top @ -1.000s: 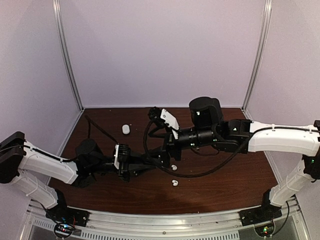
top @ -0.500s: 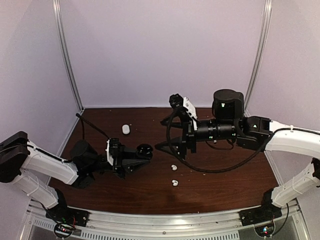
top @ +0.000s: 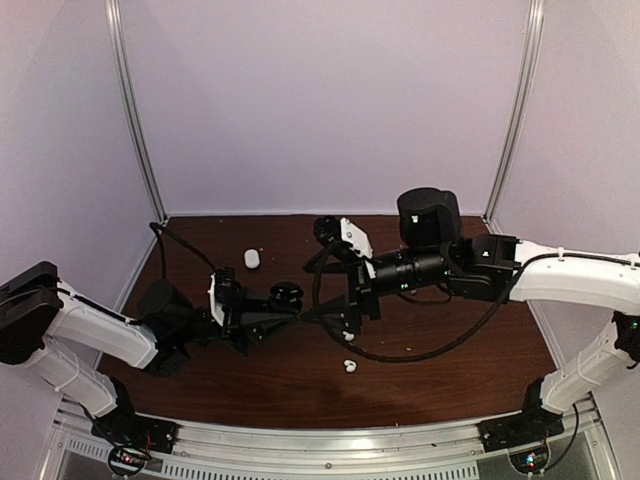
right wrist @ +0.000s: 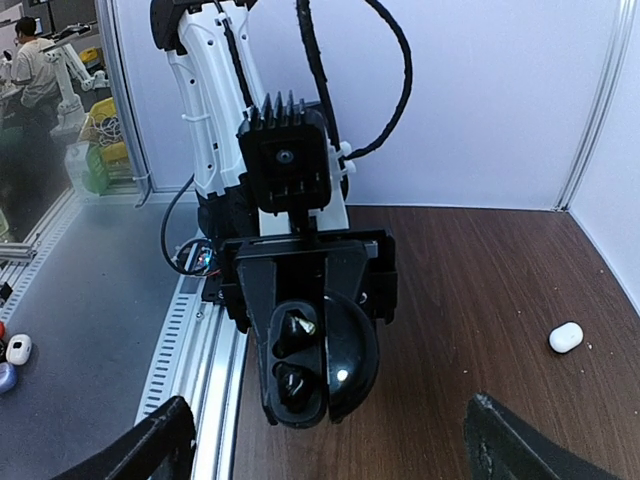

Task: Insert the wireless bluetooth earbuds into the charging case
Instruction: Close the charging case with the earbuds.

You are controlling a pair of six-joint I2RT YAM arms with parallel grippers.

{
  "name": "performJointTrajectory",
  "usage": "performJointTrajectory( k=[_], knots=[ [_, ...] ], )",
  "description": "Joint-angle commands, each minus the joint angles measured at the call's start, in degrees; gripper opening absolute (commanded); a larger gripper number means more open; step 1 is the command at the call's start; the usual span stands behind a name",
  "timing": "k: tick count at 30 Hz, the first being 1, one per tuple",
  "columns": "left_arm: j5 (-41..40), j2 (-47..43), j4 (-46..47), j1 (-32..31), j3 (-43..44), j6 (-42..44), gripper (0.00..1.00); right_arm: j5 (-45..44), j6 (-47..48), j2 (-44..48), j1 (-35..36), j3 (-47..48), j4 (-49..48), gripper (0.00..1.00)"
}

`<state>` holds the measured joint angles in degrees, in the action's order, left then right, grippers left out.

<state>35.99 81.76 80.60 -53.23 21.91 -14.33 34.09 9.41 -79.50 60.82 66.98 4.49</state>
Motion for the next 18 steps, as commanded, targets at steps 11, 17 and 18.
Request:
performJointTrajectory(
  k=[11,17,18],
  knots=[
    [-4.26,-0.03,2.27,0.85,1.07,-3.91,0.03,3.79,5.18,-2.17,4.24,5.3,3.3,0.89],
    [-6.06,-0.81,0.64,1.73,1.03,-5.0,0.03,5.26,5.99,-0.31,4.62,4.83,5.19,0.87],
    [-6.02,-0.76,0.47,1.79,1.07,-5.01,0.03,5.14,6.31,-0.3,4.62,4.83,5.61,0.87]
  ],
)
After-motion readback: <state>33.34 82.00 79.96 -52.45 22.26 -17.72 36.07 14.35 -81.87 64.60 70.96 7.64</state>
